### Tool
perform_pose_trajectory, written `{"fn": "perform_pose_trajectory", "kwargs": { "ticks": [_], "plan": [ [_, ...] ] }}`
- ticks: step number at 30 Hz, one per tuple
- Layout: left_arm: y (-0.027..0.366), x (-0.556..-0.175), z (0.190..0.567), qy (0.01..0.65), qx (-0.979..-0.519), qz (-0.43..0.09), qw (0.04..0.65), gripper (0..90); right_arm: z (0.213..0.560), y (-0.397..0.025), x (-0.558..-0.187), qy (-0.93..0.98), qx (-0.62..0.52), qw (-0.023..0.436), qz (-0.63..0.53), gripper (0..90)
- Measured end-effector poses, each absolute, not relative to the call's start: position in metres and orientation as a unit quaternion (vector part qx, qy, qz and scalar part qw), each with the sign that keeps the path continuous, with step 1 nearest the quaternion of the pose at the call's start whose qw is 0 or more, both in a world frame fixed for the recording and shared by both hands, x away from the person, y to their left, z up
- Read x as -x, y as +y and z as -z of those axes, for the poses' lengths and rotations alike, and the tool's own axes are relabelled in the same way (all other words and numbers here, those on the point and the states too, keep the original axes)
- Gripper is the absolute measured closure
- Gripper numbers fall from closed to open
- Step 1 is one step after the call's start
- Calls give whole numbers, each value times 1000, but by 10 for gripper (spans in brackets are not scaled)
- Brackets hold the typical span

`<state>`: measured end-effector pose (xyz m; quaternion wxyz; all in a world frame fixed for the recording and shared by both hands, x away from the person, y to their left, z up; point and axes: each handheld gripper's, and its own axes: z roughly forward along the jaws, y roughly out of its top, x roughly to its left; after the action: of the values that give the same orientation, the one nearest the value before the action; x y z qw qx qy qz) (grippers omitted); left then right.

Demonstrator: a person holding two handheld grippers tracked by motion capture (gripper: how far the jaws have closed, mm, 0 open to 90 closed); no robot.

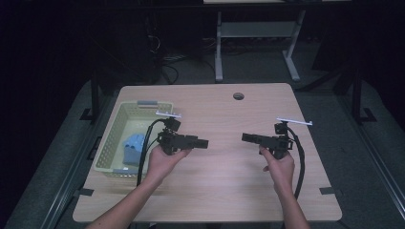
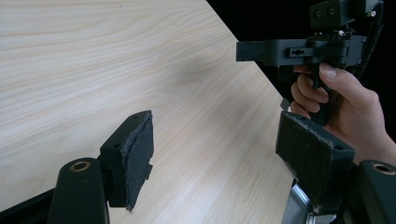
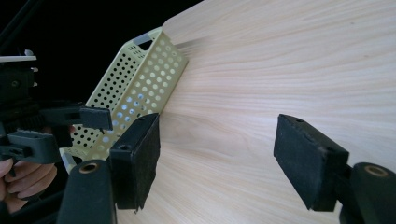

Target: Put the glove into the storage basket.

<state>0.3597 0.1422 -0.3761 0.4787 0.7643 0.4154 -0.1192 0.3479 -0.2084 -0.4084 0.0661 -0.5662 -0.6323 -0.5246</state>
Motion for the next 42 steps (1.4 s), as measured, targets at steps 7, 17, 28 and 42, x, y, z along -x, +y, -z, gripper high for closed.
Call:
{"fn": "perform_pose_trajectory", "kwargs": {
  "ticks": [7,17,28,42],
  "plan": [
    [133,-356,382,408,-767,121,480,274,411,-220,-343,-632,572,65,519,306],
    [122,-349,389,398,-771,123,482,274,422,-237,-332,-626,576,72,521,304],
    [117,-342,401,393,-772,128,483,273,431,-256,-319,-621,586,70,516,301],
    [112,-327,415,375,-779,130,485,272,446,-274,-304,-618,597,72,507,291]
  ]
}}
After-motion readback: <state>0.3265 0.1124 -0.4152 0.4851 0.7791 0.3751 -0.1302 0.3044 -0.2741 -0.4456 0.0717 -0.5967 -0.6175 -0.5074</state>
